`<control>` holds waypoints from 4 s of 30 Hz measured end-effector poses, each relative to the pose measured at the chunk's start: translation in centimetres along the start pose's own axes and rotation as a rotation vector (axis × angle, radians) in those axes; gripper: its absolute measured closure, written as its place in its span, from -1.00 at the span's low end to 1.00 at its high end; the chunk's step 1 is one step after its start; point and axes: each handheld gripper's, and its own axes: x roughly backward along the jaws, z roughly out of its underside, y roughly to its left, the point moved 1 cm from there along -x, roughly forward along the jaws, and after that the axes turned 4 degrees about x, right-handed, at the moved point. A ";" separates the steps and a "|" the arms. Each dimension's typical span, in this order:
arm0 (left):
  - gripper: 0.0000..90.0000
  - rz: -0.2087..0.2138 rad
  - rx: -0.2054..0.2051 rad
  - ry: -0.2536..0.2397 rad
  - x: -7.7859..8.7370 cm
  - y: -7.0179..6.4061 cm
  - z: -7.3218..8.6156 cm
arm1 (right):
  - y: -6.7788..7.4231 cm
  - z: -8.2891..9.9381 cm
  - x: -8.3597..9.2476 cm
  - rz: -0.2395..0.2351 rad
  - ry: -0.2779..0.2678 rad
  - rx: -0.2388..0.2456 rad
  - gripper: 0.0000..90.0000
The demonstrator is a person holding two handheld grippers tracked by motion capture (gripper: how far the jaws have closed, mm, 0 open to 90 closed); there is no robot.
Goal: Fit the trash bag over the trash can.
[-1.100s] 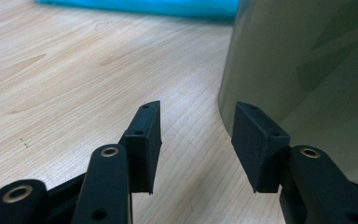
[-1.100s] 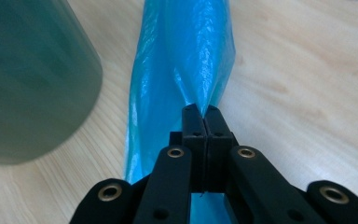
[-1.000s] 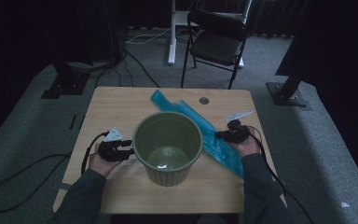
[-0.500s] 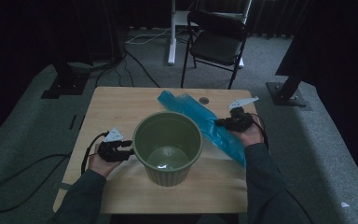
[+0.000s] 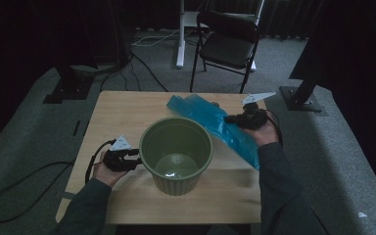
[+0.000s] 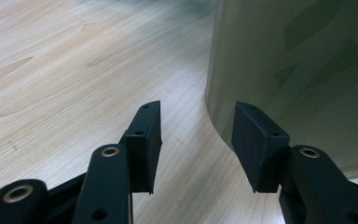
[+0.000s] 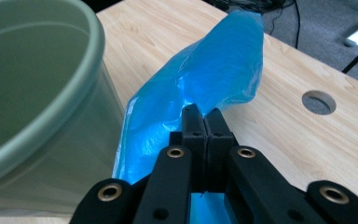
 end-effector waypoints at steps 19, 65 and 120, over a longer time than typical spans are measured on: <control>0.18 0.023 -0.046 0.030 -0.9 -1.1 -0.2 | 0.6 -3.0 2.5 -0.048 -0.075 0.001 0.99; 0.17 0.030 -0.081 -0.001 -2.4 -2.9 -1.8 | 8.6 -11.2 -3.8 -0.213 -0.105 0.110 0.99; 0.16 0.014 -0.056 -0.038 -1.9 -2.2 -1.9 | 9.4 -11.0 -4.7 -0.173 -0.122 0.096 0.99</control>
